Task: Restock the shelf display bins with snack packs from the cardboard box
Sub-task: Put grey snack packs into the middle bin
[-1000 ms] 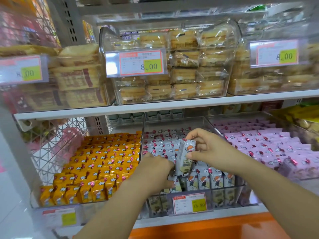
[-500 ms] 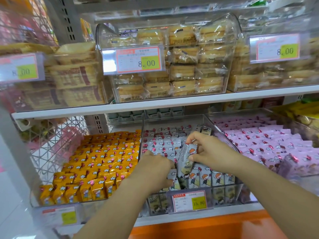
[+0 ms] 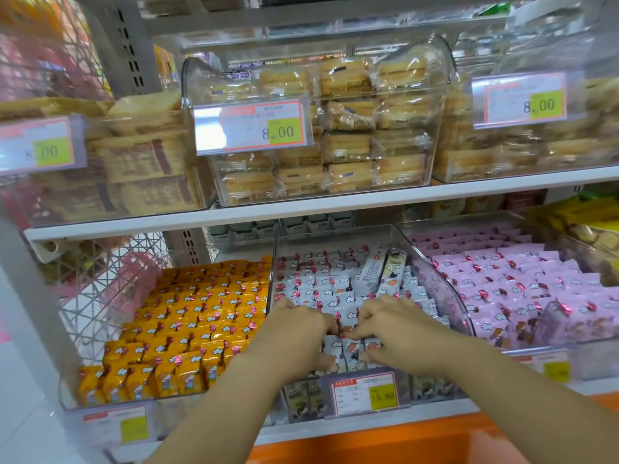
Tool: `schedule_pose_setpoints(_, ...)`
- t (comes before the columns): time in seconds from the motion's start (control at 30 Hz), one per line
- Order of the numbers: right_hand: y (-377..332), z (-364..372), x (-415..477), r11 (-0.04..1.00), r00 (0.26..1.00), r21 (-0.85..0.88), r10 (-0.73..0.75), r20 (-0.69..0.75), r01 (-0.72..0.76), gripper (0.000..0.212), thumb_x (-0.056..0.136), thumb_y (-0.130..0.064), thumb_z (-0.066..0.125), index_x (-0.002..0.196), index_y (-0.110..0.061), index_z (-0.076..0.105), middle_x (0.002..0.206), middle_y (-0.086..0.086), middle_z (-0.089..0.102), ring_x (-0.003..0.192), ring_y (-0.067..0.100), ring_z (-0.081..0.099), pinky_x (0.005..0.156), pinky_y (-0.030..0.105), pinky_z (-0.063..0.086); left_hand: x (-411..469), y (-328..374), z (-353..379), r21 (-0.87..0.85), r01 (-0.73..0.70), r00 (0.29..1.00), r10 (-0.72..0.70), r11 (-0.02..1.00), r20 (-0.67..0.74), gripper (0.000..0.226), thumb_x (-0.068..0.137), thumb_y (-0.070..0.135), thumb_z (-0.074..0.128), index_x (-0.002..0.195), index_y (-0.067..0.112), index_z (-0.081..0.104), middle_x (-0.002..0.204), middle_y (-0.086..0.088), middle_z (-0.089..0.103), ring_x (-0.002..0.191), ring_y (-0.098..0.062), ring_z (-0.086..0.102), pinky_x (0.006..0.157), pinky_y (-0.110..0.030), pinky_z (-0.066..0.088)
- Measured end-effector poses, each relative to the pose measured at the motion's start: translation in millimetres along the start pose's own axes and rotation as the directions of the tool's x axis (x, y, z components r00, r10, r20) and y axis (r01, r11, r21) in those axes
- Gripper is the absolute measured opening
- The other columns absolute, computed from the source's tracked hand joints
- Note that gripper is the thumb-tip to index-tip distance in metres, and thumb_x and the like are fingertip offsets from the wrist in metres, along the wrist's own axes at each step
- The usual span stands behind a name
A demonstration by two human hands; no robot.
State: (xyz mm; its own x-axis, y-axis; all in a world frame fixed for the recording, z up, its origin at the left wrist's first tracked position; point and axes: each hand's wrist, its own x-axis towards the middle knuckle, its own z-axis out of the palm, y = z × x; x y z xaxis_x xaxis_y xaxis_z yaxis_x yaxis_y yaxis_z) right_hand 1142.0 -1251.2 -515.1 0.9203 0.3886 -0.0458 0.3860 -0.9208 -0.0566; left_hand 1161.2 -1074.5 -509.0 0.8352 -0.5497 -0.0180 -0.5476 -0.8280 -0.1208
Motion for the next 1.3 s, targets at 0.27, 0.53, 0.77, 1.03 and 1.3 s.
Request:
schedule_pose_setpoints(0.27, 42.4, -27.5, 1.8, 0.935, 0.932, 0.318, 0.246, -0.266, -0.156, 0.042, 0.1, -0.016, 0.043, 0.139, -0.029, 0.046, 0.141, -0.001, 0.039, 0.113, 0.02, 0.051, 0.089, 0.03, 0.042, 14.3, 3.0, -10.2, -0.265, 0.046, 0.994, -0.071, 0.963, -0.088, 0.039, 0.088, 0.048, 0.062, 0.124, 0.036, 0.054, 0.11, 0.016, 0.061, 0.104, -0.006, 0.057, 0.109, -0.034, 0.021)
schedule_pose_setpoints(0.53, 55.6, -13.5, 19.9, 0.978, 0.959, 0.042, 0.21, -0.189, -0.205, 0.066, 0.086, 0.006, 0.043, 0.136, -0.037, 0.044, 0.14, -0.003, 0.034, 0.1, 0.028, 0.059, 0.069, 0.036, 0.049, 63.5, 22.0, -1.9, -0.374, 0.035, 0.967, -0.126, 0.927, -0.221, 0.044, 0.097, 0.033, 0.05, 0.14, 0.038, 0.04, 0.141, 0.004, 0.043, 0.126, -0.02, 0.042, 0.107, -0.039, 0.034)
schedule_pose_setpoints(0.77, 58.4, -6.5, 21.8, 0.981, 0.935, 0.015, 0.19, -0.301, -0.194, 0.055, 0.076, 0.014, 0.047, 0.118, -0.021, 0.051, 0.121, -0.001, 0.048, 0.094, 0.024, 0.057, 0.074, 0.038, 0.049, 96.0, 42.9, -6.1, -0.433, 0.132, 0.946, -0.244, 0.892, -0.213, 0.041, 0.096, 0.035, 0.051, 0.135, 0.022, 0.045, 0.123, -0.006, 0.062, 0.114, -0.025, 0.056, 0.098, -0.038, 0.04)
schedule_pose_setpoints(1.03, 58.3, -15.0, 12.7, 0.932, 0.883, 0.342, 0.26, -0.392, -0.123, 0.043, 0.085, 0.008, 0.05, 0.113, -0.025, 0.055, 0.088, -0.016, 0.053, 0.065, -0.002, 0.044, 0.055, 0.015, 0.036, 87.0, 32.3, -10.2, -0.677, 0.037, 0.942, -0.251, 0.735, -0.222, 0.046, 0.093, 0.017, 0.055, 0.138, 0.025, 0.049, 0.135, 0.001, 0.055, 0.115, -0.019, 0.056, 0.088, -0.025, 0.043)
schedule_pose_setpoints(1.3, 37.1, -46.5, -12.0, 0.781, 0.808, 0.622, 0.328, -0.49, 0.06, 0.03, 0.082, -0.023, 0.074, 0.088, -0.037, 0.048, 0.065, -0.002, 0.067, 0.054, 0.001, 0.056, 0.047, 0.012, 0.04, 50.2, 12.3, -39.2, -0.974, -0.121, 0.959, -0.231, 0.189, -0.164, 0.032, 0.089, 0.006, 0.062, 0.099, 0.036, 0.067, 0.107, 0.0, 0.066, 0.097, -0.024, 0.068, 0.093, -0.04, 0.054)
